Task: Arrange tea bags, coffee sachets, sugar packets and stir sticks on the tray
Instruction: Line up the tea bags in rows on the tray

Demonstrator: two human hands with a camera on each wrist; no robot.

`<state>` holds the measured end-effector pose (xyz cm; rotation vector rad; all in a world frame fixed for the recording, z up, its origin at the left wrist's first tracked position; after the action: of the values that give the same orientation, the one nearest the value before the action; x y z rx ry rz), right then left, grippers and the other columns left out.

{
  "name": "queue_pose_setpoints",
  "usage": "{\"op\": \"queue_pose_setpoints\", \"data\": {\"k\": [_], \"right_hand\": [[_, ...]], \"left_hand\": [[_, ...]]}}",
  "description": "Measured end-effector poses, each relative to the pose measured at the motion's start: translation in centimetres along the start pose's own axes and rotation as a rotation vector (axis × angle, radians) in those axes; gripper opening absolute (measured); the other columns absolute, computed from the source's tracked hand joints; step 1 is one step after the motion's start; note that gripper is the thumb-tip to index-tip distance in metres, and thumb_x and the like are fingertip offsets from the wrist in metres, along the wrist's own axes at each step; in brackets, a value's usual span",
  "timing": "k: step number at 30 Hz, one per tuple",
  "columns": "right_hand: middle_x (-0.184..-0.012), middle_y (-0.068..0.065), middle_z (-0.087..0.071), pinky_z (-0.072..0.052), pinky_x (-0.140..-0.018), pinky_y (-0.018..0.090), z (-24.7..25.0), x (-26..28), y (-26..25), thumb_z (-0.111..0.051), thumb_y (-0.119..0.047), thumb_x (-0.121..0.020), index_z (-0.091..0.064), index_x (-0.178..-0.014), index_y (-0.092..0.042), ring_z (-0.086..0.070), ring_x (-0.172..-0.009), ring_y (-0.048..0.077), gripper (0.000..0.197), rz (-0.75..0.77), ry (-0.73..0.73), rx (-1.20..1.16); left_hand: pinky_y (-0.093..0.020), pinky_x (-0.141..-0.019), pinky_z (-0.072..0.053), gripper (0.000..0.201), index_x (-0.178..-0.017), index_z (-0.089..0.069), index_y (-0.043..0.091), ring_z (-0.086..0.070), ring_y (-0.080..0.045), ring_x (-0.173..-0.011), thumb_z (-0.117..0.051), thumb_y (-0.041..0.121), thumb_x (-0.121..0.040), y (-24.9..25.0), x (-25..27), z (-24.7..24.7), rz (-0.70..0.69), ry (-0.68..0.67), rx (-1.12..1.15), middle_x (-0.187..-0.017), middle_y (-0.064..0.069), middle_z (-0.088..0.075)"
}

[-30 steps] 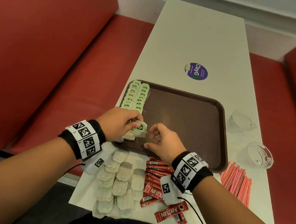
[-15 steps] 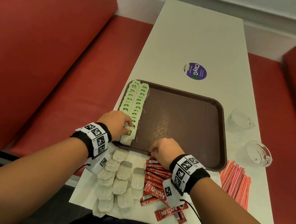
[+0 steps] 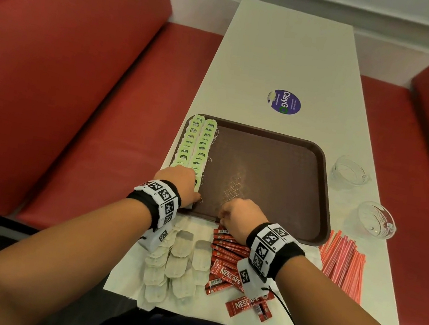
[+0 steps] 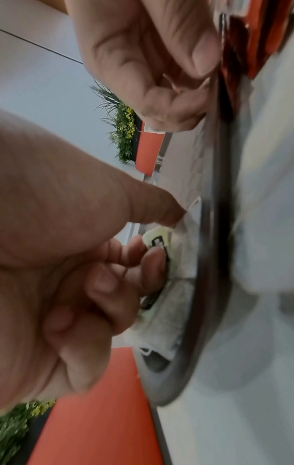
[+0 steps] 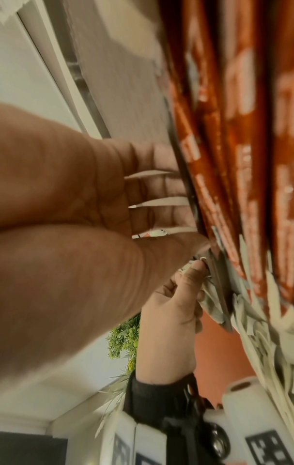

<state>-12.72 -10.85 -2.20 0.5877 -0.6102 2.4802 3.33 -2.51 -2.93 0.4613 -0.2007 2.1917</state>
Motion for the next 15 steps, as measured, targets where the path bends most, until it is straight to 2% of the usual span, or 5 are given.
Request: {"op": "queue_pose_setpoints", "data": {"k": [4, 7, 10, 13, 15], "right_hand": [[-0.093, -0.005, -0.062, -0.05, -0.079, 0.03, 0.0, 0.5, -0.6, -0.062, -0.028, -0.093, -0.069, -0.101, -0.021, -0.061, -0.092, 0.019, 0.013, 0.049, 0.059, -0.025], [-0.1, -0.004, -0.067, -0.054, -0.083, 0.033, -0.1, 1.1, -1.3, -0.066, -0.032, -0.091, -0.071, -0.103, -0.021, -0.062, -0.091, 0.017, 0.017, 0.147, 0.085, -0.065], [-0.107, -0.005, -0.068, -0.052, -0.084, 0.031, -0.5, 1.4, -2.3, -0.069, -0.035, -0.089, -0.072, -0.108, -0.022, -0.061, -0.094, 0.014, 0.023, 0.234, 0.044, -0.062], [-0.114, -0.006, -0.068, -0.05, -0.089, 0.03, -1.2, 1.4, -3.2, -0.071, -0.039, -0.086, -0.073, -0.111, -0.023, -0.062, -0.103, 0.014, 0.029, 0.276, 0.0, -0.034], [-0.116, -0.005, -0.068, -0.05, -0.092, 0.033, -1.6, 1.5, -3.9, -0.073, -0.043, -0.083, -0.073, -0.112, -0.024, -0.06, -0.107, 0.017, 0.035, 0.298, -0.035, 0.002]], "left_hand": [[-0.033, -0.071, -0.051, 0.039, -0.098, -0.055, 0.023, -0.059, -0.021, -0.083, -0.057, 0.061, -0.089, -0.6, 1.0, 0.9, -0.055, 0.035, 0.058, -0.09, 0.002, -0.06], [-0.03, -0.07, -0.047, 0.024, -0.088, -0.059, 0.027, -0.059, -0.016, -0.081, -0.059, 0.05, -0.091, -1.4, 2.2, 1.7, -0.208, 0.033, 0.192, -0.085, 0.007, -0.062], [-0.028, -0.072, -0.049, 0.012, -0.09, -0.069, 0.027, -0.061, -0.013, -0.084, -0.063, 0.036, -0.089, -2.6, 3.9, 1.7, -0.337, -0.046, 0.172, -0.089, 0.009, -0.067], [-0.027, -0.079, -0.052, 0.021, -0.097, -0.071, 0.029, -0.062, -0.008, -0.089, -0.072, 0.044, -0.083, -3.9, 5.1, 0.6, -0.377, -0.16, 0.096, -0.096, 0.014, -0.068], [-0.027, -0.081, -0.05, 0.03, -0.104, -0.068, 0.031, -0.06, -0.008, -0.092, -0.074, 0.048, -0.08, -4.2, 5.5, -0.3, -0.385, -0.172, 0.077, -0.102, 0.014, -0.066]]}}
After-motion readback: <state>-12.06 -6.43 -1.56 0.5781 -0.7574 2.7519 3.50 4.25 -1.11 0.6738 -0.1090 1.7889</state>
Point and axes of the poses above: each hand's wrist, its own x-axis away from the middle knuckle, its own z-axis out of the back of the hand, y = z × x, the point moved 2 cm from there along -x, towards the middle knuckle
